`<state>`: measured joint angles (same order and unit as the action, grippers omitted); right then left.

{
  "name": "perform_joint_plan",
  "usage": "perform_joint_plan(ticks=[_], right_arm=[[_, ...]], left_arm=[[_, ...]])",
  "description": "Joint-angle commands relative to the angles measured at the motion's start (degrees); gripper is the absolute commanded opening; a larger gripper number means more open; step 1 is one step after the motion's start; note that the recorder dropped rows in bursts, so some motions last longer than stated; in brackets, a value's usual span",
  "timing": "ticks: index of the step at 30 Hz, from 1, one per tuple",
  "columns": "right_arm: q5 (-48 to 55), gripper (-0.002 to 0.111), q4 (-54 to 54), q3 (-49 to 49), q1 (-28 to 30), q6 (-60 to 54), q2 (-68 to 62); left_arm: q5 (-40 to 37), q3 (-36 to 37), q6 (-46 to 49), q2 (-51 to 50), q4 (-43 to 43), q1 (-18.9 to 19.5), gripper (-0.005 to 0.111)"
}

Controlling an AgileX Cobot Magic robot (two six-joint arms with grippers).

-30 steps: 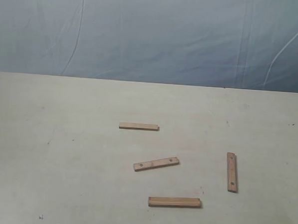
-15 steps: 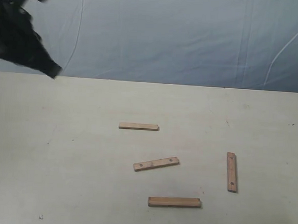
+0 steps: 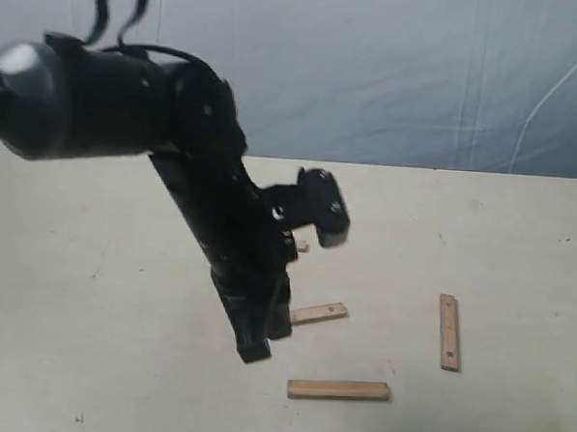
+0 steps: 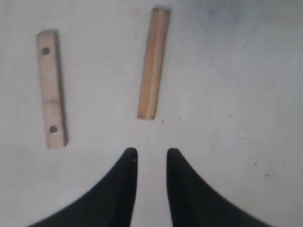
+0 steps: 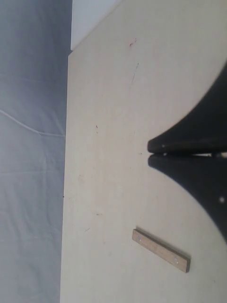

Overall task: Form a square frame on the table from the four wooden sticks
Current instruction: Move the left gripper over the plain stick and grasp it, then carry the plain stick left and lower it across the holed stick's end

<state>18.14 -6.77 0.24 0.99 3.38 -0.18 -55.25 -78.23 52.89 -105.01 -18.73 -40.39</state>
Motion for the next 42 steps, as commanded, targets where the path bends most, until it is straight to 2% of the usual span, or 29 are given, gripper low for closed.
perform_joint_plan(ticks=[1,3,7,12,24,26,30,35,39,42], right_arm=[[-0.61,-0.001,-0.06,-0.24,0.14,-0.2,0.18],[-0.61,-0.001,-0.06,-0.24,0.14,-0.2,0.18],[-0.61,-0.001,-0.06,-0.24,0.14,-0.2,0.18],[-0.61,-0.001,-0.06,-0.24,0.14,-0.2,0.18],[-0.61,-0.001,-0.06,-0.24,0.14,-0.2,0.18],[-0.61,-0.001,-0.06,-0.24,0.14,-0.2,0.18],[-0.61,-0.001,-0.06,-0.24,0.14,-0.2,0.18],[-0.61,-0.001,-0.06,-0.24,0.14,-0.2,0.18],[-0.61,-0.001,-0.06,-0.24,0.14,-0.2,0.18],[-0.61,-0.001,-0.06,-0.24,0.14,-0.2,0.18]], left_arm=[[4.45,-0.5,1.54,-4.05,4.18,-6.41,0.047],[6.61,-0.5,1.54,-5.88,5.8,-8.63,0.056],[10.76,-0.78,-1.1,-9.08,6.39,-10.94,0.057],[11.34,-3.1,-10.67,-14.1,8.17,-11.12,0.057],[12.49,-8.16,-15.26,-21.36,9.7,-11.12,0.057],[11.41,-8.66,-16.16,-21.63,9.82,-11.12,0.048],[10.61,-9.41,-20.74,-21.52,11.92,-11.12,0.003],[8.54,-12.32,-38.28,-18.97,20.13,-11.0,0.0],[5.95,-13.36,-59.82,-14.6,27.07,-8.11,0.0],[2.66,-13.36,-66.62,-12.06,25.62,-5.1,0.0]])
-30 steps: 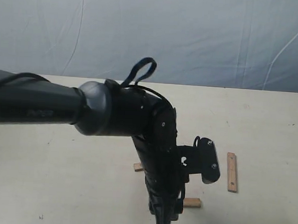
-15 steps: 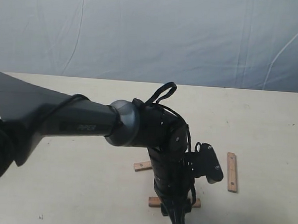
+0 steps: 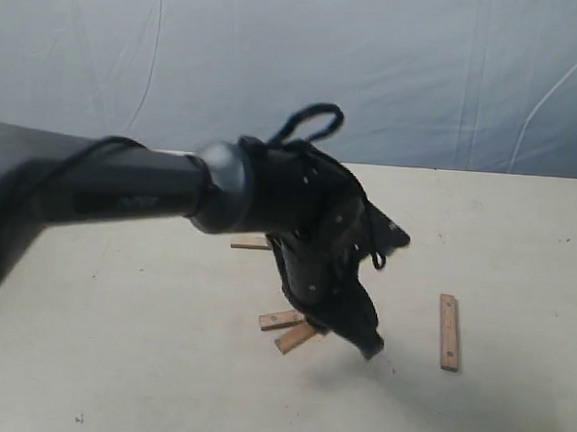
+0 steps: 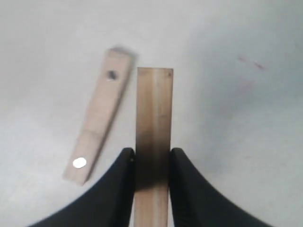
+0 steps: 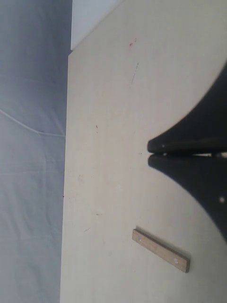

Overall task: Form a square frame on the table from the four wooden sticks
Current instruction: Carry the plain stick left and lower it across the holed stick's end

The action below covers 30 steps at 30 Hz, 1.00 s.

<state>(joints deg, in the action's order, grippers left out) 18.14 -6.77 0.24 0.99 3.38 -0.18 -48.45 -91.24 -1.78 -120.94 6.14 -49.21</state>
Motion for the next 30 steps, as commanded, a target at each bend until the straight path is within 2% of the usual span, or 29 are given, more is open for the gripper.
perform_joint_plan(ticks=[1,4,12,17,21,30], right_arm=[[-0.61,-0.001,-0.06,-0.24,0.14,-0.2,0.18],[-0.61,-0.001,-0.2,-0.24,0.14,-0.2,0.18],[-0.61,-0.001,-0.2,-0.24,0.14,-0.2,0.18],[-0.61,-0.001,-0.2,-0.24,0.14,-0.2,0.18],[-0.61,-0.001,-0.2,-0.24,0.14,-0.2,0.18],[-0.61,-0.001,-0.2,-0.24,0.14,-0.2,0.18]], left_arm=[[-5.46,-0.36,-13.54,4.56,0.08,4.63,0.0],[-5.72,1.48,-18.22,6.01,-2.21,6.15,0.0],[8.02,12.53,-37.02,6.31,-4.18,5.57,0.0],[12.63,15.41,-41.22,6.31,-4.18,4.51,0.0],[13.93,15.42,-45.2,5.96,-3.56,4.0,0.0],[13.9,16.91,-60.03,4.93,5.74,2.75,0.0]])
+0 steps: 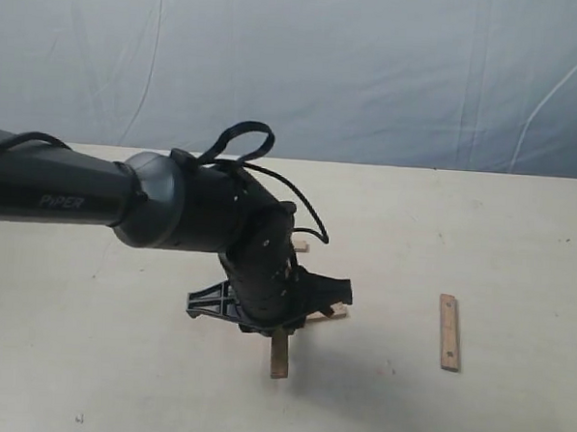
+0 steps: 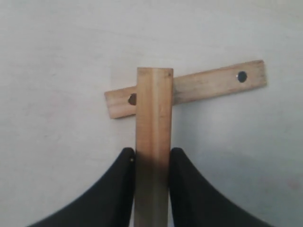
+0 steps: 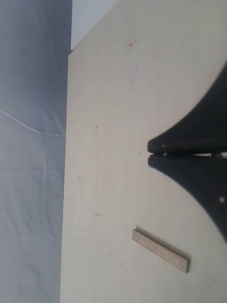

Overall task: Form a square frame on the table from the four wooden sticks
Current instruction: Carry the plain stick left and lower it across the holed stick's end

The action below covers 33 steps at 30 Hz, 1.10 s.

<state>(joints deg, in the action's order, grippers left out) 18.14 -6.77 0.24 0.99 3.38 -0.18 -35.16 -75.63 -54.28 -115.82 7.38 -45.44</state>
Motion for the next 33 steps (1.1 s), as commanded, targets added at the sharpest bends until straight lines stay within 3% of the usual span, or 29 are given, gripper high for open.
perform_joint_plan(ticks=[1,20,24,31,33], right_arm=[[-0.61,-0.001,-0.2,-0.24,0.14,-0.2,0.18],[-0.61,-0.001,-0.2,-0.24,0.14,-0.2,0.18],[-0.61,-0.001,-0.2,-0.24,0.14,-0.2,0.18],[-0.61,-0.001,-0.27,-0.24,0.14,-0.2,0.18],[-0.61,-0.001,-0.15,-0.24,0.14,-0.2,0.18]], left_arm=[[0.62,1.54,-9.27,-0.2,5.33,-1.01,0.0],[4.84,3.67,-15.73,-2.79,6.66,-2.15,0.0],[-2.43,0.23,-14.65,-0.2,13.6,-0.74,0.0],[-9.29,-2.36,13.38,2.25,4.72,7.94,0.0],[-9.38,-2.36,14.42,1.09,4.07,9.5,0.0]])
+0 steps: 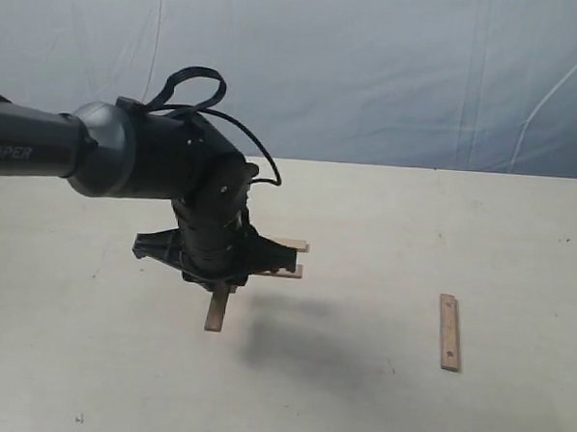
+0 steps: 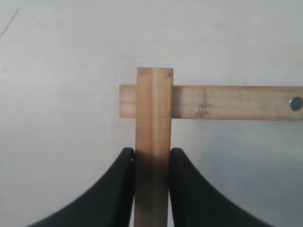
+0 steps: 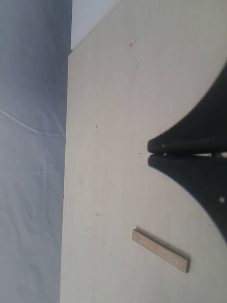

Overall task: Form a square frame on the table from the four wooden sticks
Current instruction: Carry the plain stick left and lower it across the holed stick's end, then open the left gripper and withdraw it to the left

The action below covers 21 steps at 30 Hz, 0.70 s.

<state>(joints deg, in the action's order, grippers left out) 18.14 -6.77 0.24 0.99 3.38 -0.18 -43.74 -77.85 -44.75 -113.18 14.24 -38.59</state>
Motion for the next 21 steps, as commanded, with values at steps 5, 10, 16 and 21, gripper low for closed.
perform_joint_plan(ticks=[5,10,16,21], right_arm=[[-0.61,-0.001,-0.15,-0.24,0.14,-0.2,0.18],[-0.61,-0.001,-0.15,-0.24,0.14,-0.2,0.18],[-0.61,-0.001,-0.15,-0.24,0.14,-0.2,0.18],[-0.61,-0.001,-0.15,-0.24,0.14,-0.2,0.18]], left_arm=[[1.97,1.02,4.88,-3.18,-3.02,4.25,0.0],[4.01,1.02,4.88,-6.28,-3.27,4.39,0.0],[5.53,0.37,4.9,-6.3,-5.39,4.39,0.036],[1.03,-1.04,13.13,2.53,-6.6,6.5,0.037]])
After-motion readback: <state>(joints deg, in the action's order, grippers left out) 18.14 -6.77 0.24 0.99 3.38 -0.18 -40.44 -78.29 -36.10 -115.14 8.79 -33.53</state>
